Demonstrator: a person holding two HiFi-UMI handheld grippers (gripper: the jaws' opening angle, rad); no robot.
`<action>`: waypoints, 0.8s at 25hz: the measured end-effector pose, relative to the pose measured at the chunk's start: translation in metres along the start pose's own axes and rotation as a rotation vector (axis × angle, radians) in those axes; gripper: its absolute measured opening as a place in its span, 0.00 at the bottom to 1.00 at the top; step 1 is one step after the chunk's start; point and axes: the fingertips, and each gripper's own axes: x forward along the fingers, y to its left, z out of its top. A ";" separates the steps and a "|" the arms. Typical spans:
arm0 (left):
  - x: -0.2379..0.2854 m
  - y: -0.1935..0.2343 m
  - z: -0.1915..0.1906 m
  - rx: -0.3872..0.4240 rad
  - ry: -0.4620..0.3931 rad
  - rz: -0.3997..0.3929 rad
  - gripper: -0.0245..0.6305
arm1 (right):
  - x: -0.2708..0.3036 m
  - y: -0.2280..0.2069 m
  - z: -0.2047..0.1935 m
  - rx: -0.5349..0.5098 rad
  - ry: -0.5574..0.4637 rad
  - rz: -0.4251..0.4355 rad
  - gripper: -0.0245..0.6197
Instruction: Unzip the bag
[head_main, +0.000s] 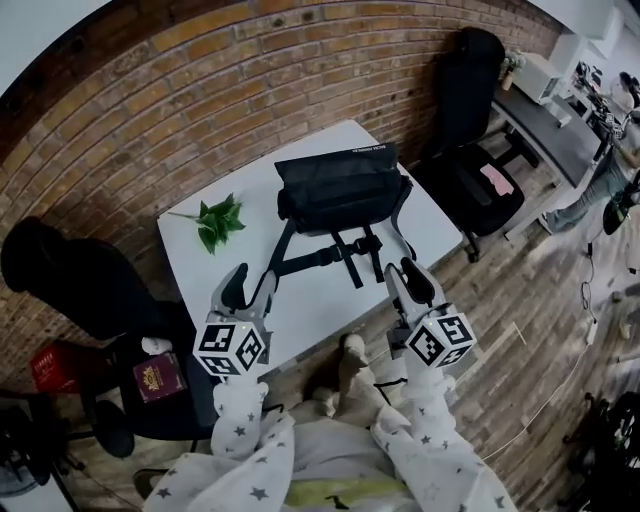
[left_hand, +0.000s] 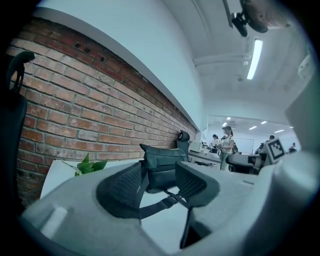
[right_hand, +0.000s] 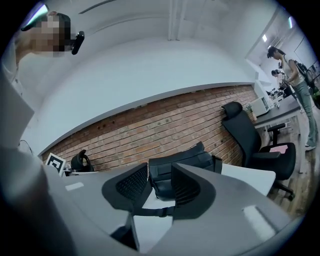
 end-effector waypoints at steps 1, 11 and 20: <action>0.007 0.003 0.002 -0.004 -0.004 0.008 0.36 | 0.009 -0.002 0.002 0.000 0.003 0.015 0.26; 0.073 0.018 0.017 -0.031 -0.011 0.097 0.36 | 0.095 -0.015 -0.012 0.033 0.114 0.210 0.25; 0.110 0.031 0.014 -0.065 -0.011 0.185 0.36 | 0.144 -0.013 -0.040 0.036 0.246 0.378 0.25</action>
